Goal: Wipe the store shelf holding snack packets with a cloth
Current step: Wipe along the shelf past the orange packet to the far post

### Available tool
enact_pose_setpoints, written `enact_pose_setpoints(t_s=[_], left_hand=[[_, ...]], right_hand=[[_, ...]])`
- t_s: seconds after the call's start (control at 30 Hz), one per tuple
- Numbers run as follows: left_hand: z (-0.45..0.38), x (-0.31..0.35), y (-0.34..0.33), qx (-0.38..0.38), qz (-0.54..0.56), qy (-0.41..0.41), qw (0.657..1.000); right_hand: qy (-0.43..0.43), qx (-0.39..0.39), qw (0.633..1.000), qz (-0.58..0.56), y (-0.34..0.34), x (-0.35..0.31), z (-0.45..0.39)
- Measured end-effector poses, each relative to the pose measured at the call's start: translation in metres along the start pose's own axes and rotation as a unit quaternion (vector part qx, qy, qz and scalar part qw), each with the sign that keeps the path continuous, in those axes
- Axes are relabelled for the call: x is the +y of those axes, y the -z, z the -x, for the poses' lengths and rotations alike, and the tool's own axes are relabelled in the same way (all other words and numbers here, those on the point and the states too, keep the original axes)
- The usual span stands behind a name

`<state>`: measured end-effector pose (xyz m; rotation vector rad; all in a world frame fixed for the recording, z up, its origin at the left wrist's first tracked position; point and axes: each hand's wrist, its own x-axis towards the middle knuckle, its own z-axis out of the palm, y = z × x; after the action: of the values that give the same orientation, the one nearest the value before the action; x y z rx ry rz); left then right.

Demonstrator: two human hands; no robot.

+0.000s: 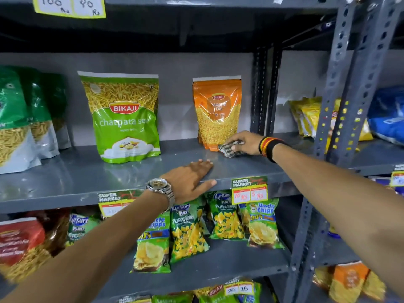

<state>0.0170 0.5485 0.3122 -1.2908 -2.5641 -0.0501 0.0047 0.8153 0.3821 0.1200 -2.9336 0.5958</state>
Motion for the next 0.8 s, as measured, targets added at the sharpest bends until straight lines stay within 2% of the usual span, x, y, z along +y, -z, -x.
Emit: enact_pose_setpoints(t_s=[0.27, 0.4, 0.43, 0.57, 0.63, 0.73, 0.8], left_hand=[[0.000, -0.001, -0.004, 0.004, 0.013, -0.010, 1.000], [-0.002, -0.002, -0.007, 0.005, 0.007, -0.014, 1.000], [-0.002, -0.003, -0.007, 0.006, 0.006, -0.015, 1.000], [-0.002, -0.003, -0.004, 0.007, 0.010, -0.017, 1.000], [-0.001, -0.001, -0.003, 0.009, 0.014, -0.016, 1.000], [0.001, 0.002, -0.003, 0.007, 0.017, -0.008, 1.000], [0.003, 0.003, -0.002, 0.003, 0.021, -0.004, 1.000]], right_hand=[[0.016, -0.059, 0.998, 0.005, -0.001, 0.012, 0.002], [0.052, -0.140, 0.988, -0.026, 0.014, 0.011, 0.037], [0.050, -0.135, 0.989, -0.043, 0.020, 0.014, 0.039], [-0.013, -0.007, 0.998, -0.060, 0.024, 0.038, 0.015], [-0.039, 0.006, 0.999, -0.036, 0.013, 0.047, 0.008], [0.002, 0.029, 0.999, -0.030, -0.006, 0.045, 0.029], [0.047, 0.003, 0.998, -0.031, -0.008, 0.037, 0.062]])
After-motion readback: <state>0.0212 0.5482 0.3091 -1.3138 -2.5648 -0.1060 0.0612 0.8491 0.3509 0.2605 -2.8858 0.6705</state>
